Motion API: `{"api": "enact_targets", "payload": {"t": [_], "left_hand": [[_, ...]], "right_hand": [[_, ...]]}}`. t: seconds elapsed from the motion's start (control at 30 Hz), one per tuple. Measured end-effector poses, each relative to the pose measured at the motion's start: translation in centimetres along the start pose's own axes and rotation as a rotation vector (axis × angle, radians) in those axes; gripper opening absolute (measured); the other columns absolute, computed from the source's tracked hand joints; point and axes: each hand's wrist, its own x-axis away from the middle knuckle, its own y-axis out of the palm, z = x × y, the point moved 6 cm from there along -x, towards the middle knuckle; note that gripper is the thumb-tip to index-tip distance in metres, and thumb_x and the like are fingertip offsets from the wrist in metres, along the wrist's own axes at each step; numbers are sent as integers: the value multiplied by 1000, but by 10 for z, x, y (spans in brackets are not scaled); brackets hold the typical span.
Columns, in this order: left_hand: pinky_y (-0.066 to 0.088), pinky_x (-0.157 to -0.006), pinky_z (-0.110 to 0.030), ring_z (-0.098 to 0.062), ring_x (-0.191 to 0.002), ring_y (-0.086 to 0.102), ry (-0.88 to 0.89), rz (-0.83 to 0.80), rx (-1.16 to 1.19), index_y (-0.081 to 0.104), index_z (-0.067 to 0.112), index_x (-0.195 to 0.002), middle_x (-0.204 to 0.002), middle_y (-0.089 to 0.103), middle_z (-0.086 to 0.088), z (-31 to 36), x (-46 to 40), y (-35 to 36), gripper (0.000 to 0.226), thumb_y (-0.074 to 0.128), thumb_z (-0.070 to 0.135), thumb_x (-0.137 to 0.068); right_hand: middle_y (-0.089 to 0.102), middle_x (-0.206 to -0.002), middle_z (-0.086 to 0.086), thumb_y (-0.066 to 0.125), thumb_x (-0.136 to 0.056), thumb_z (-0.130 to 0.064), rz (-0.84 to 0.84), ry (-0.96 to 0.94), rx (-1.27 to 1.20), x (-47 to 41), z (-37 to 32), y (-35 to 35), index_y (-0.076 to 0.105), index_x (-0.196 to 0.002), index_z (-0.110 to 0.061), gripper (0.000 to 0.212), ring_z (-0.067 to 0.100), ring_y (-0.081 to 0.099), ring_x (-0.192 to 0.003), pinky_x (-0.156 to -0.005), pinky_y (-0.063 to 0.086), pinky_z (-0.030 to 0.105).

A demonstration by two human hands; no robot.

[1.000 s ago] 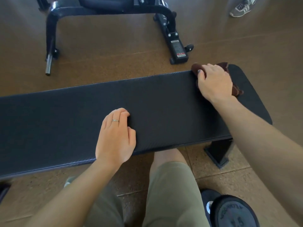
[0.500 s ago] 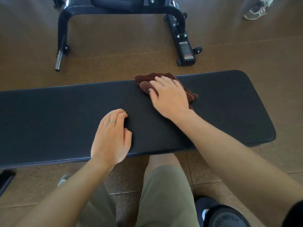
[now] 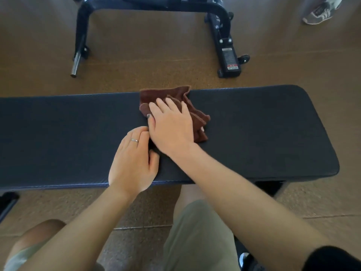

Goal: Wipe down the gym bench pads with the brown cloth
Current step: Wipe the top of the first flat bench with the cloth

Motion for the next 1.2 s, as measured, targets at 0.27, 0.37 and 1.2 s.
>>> {"api": "enact_targets", "payload": {"t": [0.27, 0.37, 1.2], "left_hand": [[45, -92, -49, -34, -103, 58, -161, 96, -154, 64, 8, -111, -118, 63, -11, -75, 10, -53, 19, 58, 12, -94], [41, -99, -53, -40, -113, 53, -370, 95, -191, 64, 7, -117, -126, 58, -15, -145, 21, -76, 24, 55, 14, -96], [35, -113, -51, -36, -126, 48, -242, 109, -105, 55, 7, -123, -134, 55, -13, -164, 31, -63, 33, 43, 24, -98]], "right_hand": [[50, -159, 1, 38, -110, -40, -39, 258, 102, -8, 104, -37, 55, -148, -23, 46, 23, 39, -150, -127, 25, 51], [54, -155, 4, 37, -108, -37, -3, 359, 131, 2, 70, -27, 58, -144, -20, 45, 26, 44, -146, -122, 27, 53], [59, -151, 3, 36, -107, -38, 62, 334, 143, 83, -158, 31, 61, -143, -21, 47, 25, 49, -144, -120, 35, 53]]}}
